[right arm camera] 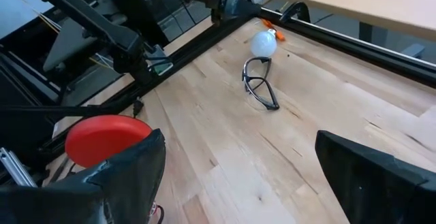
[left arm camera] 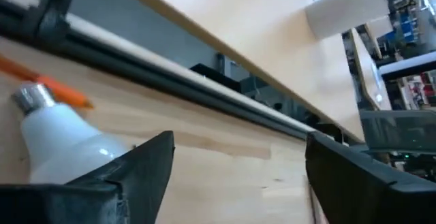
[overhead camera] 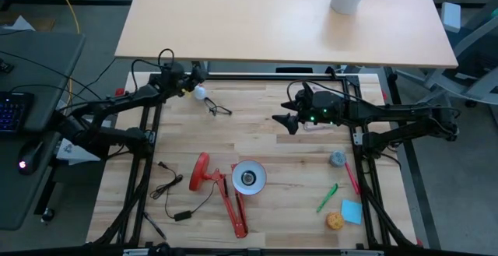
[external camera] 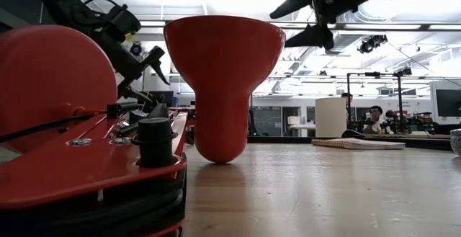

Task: Screw lightbulb
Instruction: Insert the lightbulb into the lamp

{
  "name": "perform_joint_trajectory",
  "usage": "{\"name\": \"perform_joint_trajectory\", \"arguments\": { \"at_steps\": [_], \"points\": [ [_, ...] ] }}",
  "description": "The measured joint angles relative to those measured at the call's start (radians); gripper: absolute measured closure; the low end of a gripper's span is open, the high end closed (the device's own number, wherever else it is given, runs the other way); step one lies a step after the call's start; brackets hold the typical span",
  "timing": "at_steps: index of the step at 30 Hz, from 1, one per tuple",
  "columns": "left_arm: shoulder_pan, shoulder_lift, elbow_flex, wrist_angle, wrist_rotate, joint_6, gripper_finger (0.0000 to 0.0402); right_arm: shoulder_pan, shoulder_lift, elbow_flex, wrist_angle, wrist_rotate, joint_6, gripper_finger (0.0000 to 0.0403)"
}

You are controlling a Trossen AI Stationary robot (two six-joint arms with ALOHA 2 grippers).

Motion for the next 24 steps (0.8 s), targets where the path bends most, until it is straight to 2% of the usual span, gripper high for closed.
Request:
{"name": "perform_joint_trajectory", "arguments": {
  "at_steps": [6, 11, 19, 24],
  "points": [
    [0.012, 0.013, 0.046, -0.167, -0.006, 0.051, 0.0085, 0.000, 0.000, 0.000, -0.002, 0.006, -0.003, 0.0036],
    [0.012, 0.063, 0.114, -0.330, -0.077, 0.065, 0.0085, -0.006, 0.000, 0.000, -0.009, 0.034, 0.000, 0.0036],
    [0.012, 0.257, 0.236, -0.487, -0.090, 0.023, 0.0085, -0.027, 0.000, 0.000, -0.019, 0.036, 0.030, 0.0036],
    [0.012, 0.336, 0.283, -0.506, -0.083, -0.009, 0.0085, -0.026, 0.000, 0.000, -0.022, 0.036, 0.030, 0.0036]
  ]
}}
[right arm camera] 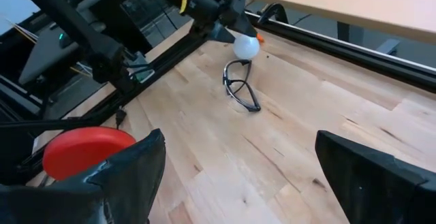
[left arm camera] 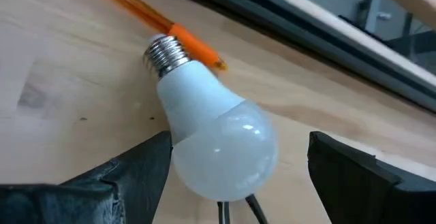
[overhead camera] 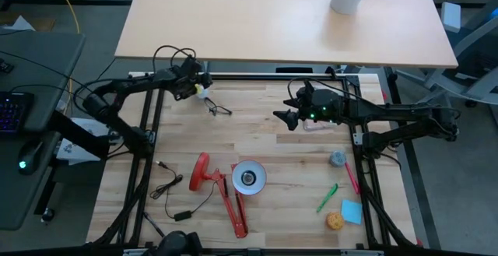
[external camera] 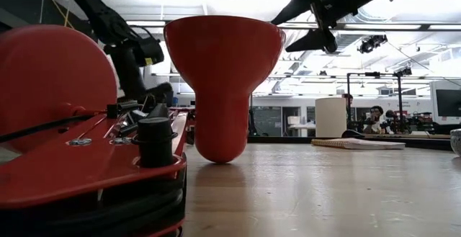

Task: Screw lightbulb
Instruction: Insert the lightbulb into the lamp

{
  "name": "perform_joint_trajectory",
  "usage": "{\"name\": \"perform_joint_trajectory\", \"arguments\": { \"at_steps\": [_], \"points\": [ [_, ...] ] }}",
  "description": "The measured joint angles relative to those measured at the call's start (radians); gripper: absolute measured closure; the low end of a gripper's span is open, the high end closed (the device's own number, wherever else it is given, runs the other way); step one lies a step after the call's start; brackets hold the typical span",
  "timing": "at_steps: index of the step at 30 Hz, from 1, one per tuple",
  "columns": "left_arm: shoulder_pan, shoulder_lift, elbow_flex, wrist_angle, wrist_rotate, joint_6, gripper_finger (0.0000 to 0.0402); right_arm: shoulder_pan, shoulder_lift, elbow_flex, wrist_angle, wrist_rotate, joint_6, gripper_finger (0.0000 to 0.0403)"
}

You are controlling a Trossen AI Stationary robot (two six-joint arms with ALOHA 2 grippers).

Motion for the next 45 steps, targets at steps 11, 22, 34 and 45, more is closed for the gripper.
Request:
{"name": "perform_joint_trajectory", "arguments": {
  "at_steps": [11, 22, 34, 45],
  "points": [
    [0.000, 0.103, 0.009, -0.012, -0.024, -0.148, 0.0085, 0.000, 0.000, 0.000, -0.005, 0.000, 0.000, 0.0036],
    [0.002, 0.095, 0.009, -0.013, -0.034, -0.171, 0.0134, 0.003, 0.000, 0.000, -0.013, -0.002, 0.000, 0.0036],
    [-0.008, -0.053, 0.008, -0.019, 0.056, 0.123, 0.0194, 0.003, -0.011, 0.000, 0.000, -0.034, -0.011, 0.0036],
    [-0.148, -0.543, 0.008, -0.019, 0.297, 0.269, 0.0192, 0.004, -0.015, 0.000, 0.331, -0.128, -0.046, 0.0036]
  ]
}}
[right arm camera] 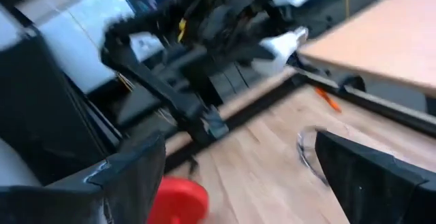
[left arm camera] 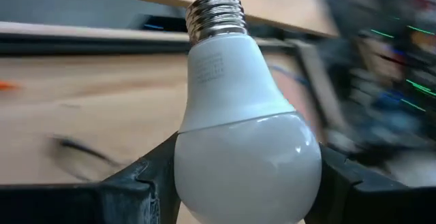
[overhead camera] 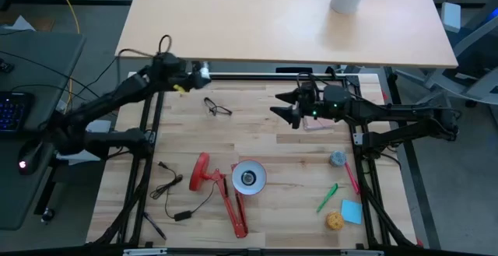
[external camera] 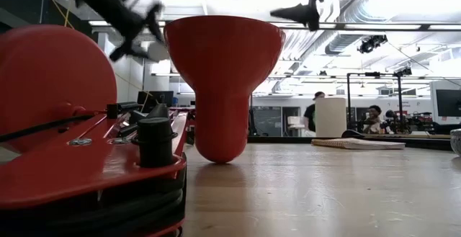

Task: Screw lightbulb
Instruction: Insert the lightbulb into the lamp

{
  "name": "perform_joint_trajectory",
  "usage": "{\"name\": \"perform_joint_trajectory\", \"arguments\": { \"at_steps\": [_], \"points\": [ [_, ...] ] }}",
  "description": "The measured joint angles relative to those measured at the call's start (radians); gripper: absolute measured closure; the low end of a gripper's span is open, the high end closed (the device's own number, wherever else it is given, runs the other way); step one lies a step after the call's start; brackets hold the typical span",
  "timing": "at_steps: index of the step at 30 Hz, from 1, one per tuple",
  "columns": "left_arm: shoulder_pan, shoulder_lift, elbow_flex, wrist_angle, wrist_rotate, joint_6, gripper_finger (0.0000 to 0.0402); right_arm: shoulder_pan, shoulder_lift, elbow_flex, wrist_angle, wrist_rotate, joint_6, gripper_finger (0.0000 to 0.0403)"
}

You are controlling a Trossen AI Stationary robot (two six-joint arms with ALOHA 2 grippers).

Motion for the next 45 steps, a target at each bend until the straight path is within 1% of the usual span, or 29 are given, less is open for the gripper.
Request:
{"name": "perform_joint_trajectory", "arguments": {
  "at_steps": [3, 6, 10, 12, 15, 17, 19, 23, 25, 28, 31, 34, 37, 43, 45],
  "points": [
    [-0.076, -0.086, 0.000, 0.010, 0.126, 0.010, 0.0192, -0.012, 0.000, 0.000, 0.043, -0.040, 0.007, 0.0036],
    [-0.177, -0.131, 0.003, 0.011, 0.178, 0.045, 0.0192, -0.030, 0.000, 0.000, 0.046, -0.114, 0.044, 0.0036],
    [-0.311, -0.117, 0.033, -0.018, 0.167, 0.186, 0.0192, -0.054, 0.003, 0.000, 0.049, -0.236, 0.167, 0.0036],
    [-0.363, -0.081, 0.064, -0.042, 0.138, 0.269, 0.0192, -0.061, 0.008, 0.001, 0.049, -0.283, 0.218, 0.0036],
    [-0.420, 0.004, 0.134, -0.107, 0.104, 0.407, 0.0192, -0.051, 0.029, 0.039, 0.008, -0.321, 0.221, 0.0036],
    [-0.452, 0.074, 0.203, -0.148, 0.098, 0.507, 0.0192, -0.037, 0.059, 0.092, -0.029, -0.325, 0.182, 0.0036],
    [-0.479, 0.151, 0.286, -0.214, 0.066, 0.614, 0.0192, -0.025, 0.097, 0.164, -0.111, -0.330, 0.117, 0.0036],
    [-0.521, 0.293, 0.466, -0.336, -0.057, 0.821, 0.0192, -0.021, 0.191, 0.334, -0.392, -0.308, -0.025, 0.0036],
    [-0.534, 0.345, 0.545, -0.373, -0.110, 0.901, 0.0192, -0.022, 0.230, 0.406, -0.500, -0.282, -0.081, 0.0036],
    [-0.556, 0.394, 0.630, -0.403, -0.146, 0.998, 0.0192, -0.022, 0.264, 0.470, -0.536, -0.255, -0.145, 0.0036],
    [-0.583, 0.412, 0.670, -0.410, -0.185, 1.082, 0.0192, -0.021, 0.278, 0.507, -0.536, -0.220, -0.178, 0.0036],
    [-0.603, 0.411, 0.676, -0.411, -0.242, 1.151, 0.0192, -0.021, 0.280, 0.525, -0.521, -0.215, -0.194, 0.0036],
    [-0.610, 0.412, 0.676, -0.410, -0.284, 1.168, 0.0192, -0.017, 0.279, 0.534, -0.507, -0.215, -0.194, 0.0036],
    [-0.609, 0.419, 0.676, -0.355, -0.305, 1.169, 0.0192, -0.001, 0.292, 0.534, -0.475, -0.214, -0.195, 0.0036],
    [-0.609, 0.418, 0.676, -0.342, -0.309, 1.187, 0.0192, 0.006, 0.294, 0.534, -0.446, -0.197, -0.195, 0.0036]
  ]
}}
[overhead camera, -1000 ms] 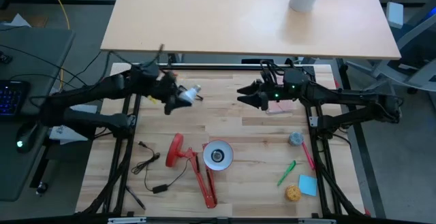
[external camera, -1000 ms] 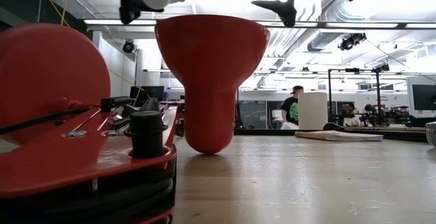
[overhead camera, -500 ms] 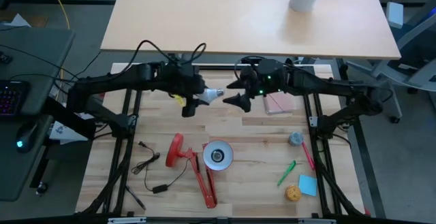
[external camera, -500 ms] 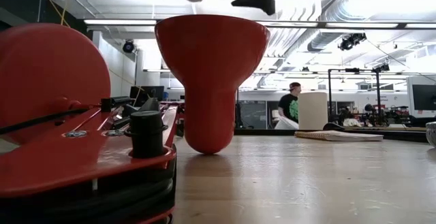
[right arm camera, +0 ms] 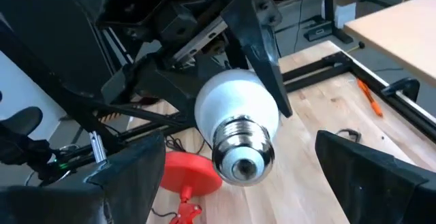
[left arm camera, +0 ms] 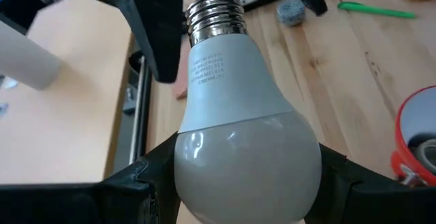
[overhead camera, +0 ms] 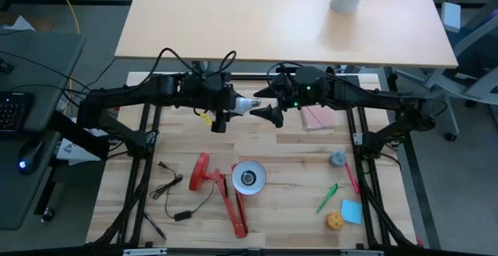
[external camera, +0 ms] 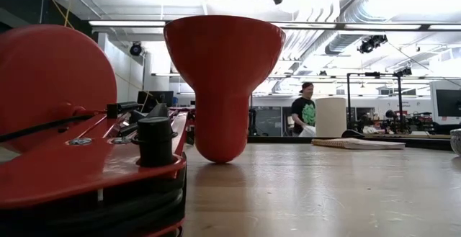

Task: Screw lightbulb
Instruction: Insert the lightbulb into the lamp

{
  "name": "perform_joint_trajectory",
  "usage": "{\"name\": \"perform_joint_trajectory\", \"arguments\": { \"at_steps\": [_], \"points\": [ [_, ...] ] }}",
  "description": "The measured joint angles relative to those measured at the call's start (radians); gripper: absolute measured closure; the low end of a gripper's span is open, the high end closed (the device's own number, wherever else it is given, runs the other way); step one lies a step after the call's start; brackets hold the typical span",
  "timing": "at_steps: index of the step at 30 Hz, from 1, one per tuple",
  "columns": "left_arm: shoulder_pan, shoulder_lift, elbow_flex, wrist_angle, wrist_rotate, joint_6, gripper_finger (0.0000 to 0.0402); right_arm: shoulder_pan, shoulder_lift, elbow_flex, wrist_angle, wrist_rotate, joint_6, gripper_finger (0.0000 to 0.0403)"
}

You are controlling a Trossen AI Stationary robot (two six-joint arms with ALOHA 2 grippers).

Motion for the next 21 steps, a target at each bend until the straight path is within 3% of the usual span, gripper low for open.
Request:
{"name": "perform_joint_trajectory", "arguments": {
  "at_steps": [12, 15, 21],
  "points": [
    [0.000, -0.001, 0.000, 0.005, -0.008, -0.001, 0.0192, 0.008, 0.000, 0.000, 0.016, 0.047, 0.002, 0.0041],
    [0.000, -0.001, 0.000, 0.005, -0.008, -0.001, 0.0192, 0.008, 0.000, 0.000, 0.016, 0.052, 0.003, 0.0072],
    [0.000, -0.001, 0.000, 0.015, -0.009, -0.001, 0.0192, 0.008, 0.000, 0.000, 0.017, 0.047, -0.010, 0.0175]
  ]
}}
